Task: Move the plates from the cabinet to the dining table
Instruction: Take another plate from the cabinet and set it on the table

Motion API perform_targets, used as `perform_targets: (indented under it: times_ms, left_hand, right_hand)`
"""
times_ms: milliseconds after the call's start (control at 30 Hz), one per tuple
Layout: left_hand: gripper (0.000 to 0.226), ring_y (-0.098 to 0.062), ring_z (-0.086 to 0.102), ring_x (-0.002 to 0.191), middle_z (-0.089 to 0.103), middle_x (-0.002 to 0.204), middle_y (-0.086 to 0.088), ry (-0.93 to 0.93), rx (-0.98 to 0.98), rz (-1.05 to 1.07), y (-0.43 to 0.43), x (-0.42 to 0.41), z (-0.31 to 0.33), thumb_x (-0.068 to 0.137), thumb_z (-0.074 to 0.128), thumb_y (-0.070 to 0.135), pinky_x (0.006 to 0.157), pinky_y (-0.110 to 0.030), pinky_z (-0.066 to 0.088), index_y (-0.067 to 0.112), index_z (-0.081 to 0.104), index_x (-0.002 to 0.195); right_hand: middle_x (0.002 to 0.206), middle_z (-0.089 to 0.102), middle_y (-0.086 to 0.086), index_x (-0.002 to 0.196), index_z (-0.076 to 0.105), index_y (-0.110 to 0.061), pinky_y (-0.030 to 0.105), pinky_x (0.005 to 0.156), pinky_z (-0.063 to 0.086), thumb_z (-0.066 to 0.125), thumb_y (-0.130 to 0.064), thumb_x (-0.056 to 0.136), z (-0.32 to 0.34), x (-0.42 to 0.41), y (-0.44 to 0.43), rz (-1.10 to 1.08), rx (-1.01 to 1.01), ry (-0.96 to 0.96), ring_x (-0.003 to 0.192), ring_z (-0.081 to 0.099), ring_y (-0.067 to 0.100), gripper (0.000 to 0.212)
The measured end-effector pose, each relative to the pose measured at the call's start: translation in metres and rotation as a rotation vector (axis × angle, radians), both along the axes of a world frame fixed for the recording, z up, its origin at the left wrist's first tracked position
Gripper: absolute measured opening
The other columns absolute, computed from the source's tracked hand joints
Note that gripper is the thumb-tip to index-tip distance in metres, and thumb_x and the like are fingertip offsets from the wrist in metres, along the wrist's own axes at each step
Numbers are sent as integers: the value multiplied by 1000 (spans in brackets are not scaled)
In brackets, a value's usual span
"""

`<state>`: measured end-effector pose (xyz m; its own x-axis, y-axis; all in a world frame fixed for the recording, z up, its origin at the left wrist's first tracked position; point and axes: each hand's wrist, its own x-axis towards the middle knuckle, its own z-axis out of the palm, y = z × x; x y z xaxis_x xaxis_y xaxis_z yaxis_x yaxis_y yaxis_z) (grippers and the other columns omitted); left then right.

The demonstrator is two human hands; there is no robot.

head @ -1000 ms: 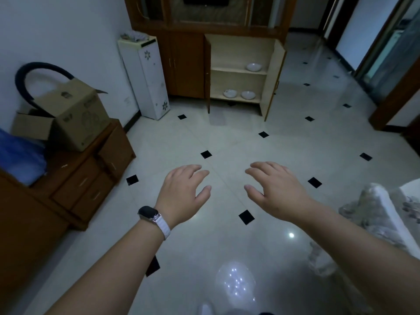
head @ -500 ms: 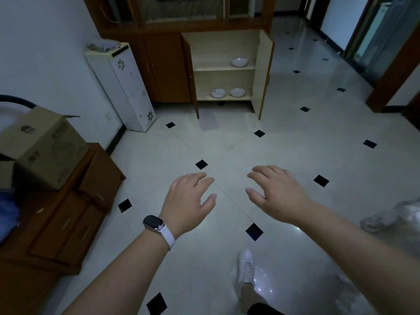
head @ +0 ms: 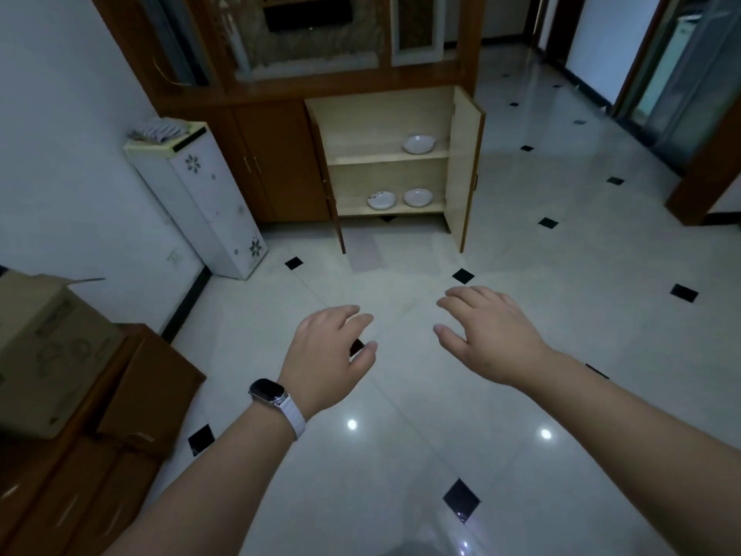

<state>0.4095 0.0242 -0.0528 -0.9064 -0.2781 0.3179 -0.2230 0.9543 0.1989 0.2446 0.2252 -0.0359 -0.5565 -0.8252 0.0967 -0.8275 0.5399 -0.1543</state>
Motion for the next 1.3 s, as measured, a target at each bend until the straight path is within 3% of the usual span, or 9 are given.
perform_targets:
  times_ms: [233, 367, 633, 867, 1133, 1300]
  left_hand:
    - [42, -24, 59, 110, 66, 120, -4, 7, 6, -2, -64, -71, -5, 86, 50, 43, 96, -39, 42, 18, 67, 116]
    - [43, -24, 59, 110, 65, 120, -5, 12, 23, -15, -114, -111, -19, 86, 50, 42, 97, -40, 42, 18, 66, 117]
    - [43, -22, 59, 111, 65, 122, -4, -52, 69, -54, -259, -209, -48, 87, 48, 43, 97, -38, 40, 20, 67, 117]
    - [44, -23, 60, 110, 66, 122, -4, -68, 54, -108, -372, -287, -38, 88, 45, 44, 95, -38, 43, 19, 67, 117]
    - [41, -22, 58, 111, 65, 121, -2, -42, 67, -166, -434, -355, -36, 90, 45, 43, 95, -37, 42, 21, 65, 119]
    - [41, -20, 56, 114, 63, 124, 0, -73, 59, -175, -459, -403, -45, 91, 46, 44, 97, -36, 40, 23, 63, 122]
  right_hand:
    - [139, 52, -4, 131, 54, -23, 37, 105, 32, 23, -58, 89, -2, -64, -62, -11, 10, -9, 130, 43, 19, 63]
    - [139, 52, -3, 132, 54, -23, 38, 105, 32, 29, -57, 92, -15, -100, -111, -12, 40, -13, 130, 44, 19, 59]
    - [134, 56, -4, 125, 59, -23, 38, 101, 36, 28, -57, 90, -38, -181, -247, -78, 99, -47, 125, 48, 20, 58]
    - [136, 55, -2, 128, 57, -22, 39, 103, 35, 24, -57, 88, -16, -248, -349, -149, 95, -27, 128, 46, 21, 63]
    - [141, 50, -6, 133, 53, -24, 35, 106, 29, 40, -49, 97, -12, -312, -401, -190, 112, 1, 131, 41, 17, 46]
    - [140, 51, -5, 133, 54, -24, 36, 105, 32, 34, -54, 95, -22, -360, -430, -206, 118, -24, 130, 43, 18, 52]
